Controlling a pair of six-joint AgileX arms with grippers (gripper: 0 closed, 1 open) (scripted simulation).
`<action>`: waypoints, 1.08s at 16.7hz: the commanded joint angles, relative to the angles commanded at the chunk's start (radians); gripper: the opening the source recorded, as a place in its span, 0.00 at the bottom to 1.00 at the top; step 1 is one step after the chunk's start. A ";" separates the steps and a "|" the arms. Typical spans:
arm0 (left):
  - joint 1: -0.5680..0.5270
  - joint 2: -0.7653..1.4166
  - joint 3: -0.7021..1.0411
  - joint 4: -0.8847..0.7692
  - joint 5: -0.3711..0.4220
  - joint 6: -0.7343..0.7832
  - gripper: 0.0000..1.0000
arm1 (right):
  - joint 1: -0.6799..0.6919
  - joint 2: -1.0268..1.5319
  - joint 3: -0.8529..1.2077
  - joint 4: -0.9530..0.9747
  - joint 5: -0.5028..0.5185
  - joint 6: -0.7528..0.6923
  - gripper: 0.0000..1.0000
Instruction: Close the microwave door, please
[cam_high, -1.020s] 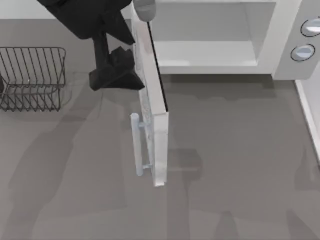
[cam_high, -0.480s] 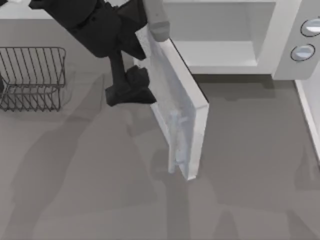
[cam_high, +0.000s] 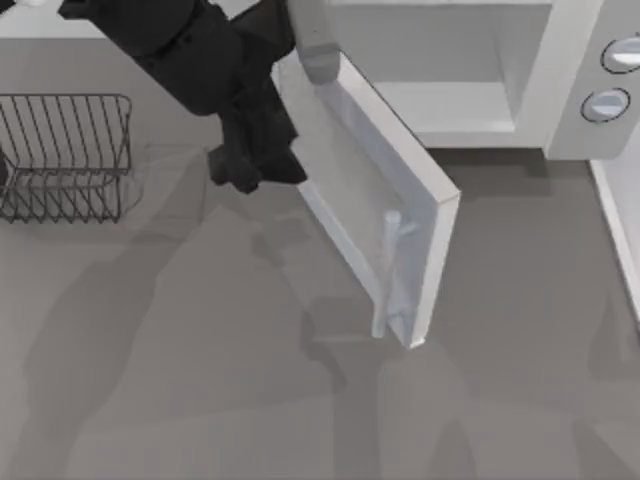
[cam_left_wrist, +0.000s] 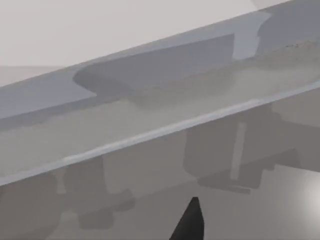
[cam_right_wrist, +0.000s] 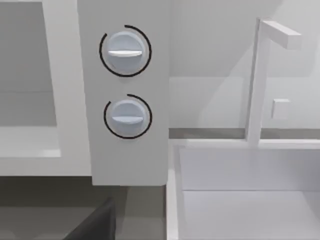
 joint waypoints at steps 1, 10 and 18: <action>0.000 0.000 0.000 0.000 0.000 0.000 0.25 | 0.000 0.000 0.000 0.000 0.000 0.000 1.00; 0.000 0.000 0.000 0.000 0.000 0.000 0.00 | 0.000 0.000 0.000 0.000 0.000 0.000 1.00; -0.038 0.028 0.031 0.009 -0.013 -0.041 0.00 | 0.000 0.000 0.000 0.000 0.000 0.000 1.00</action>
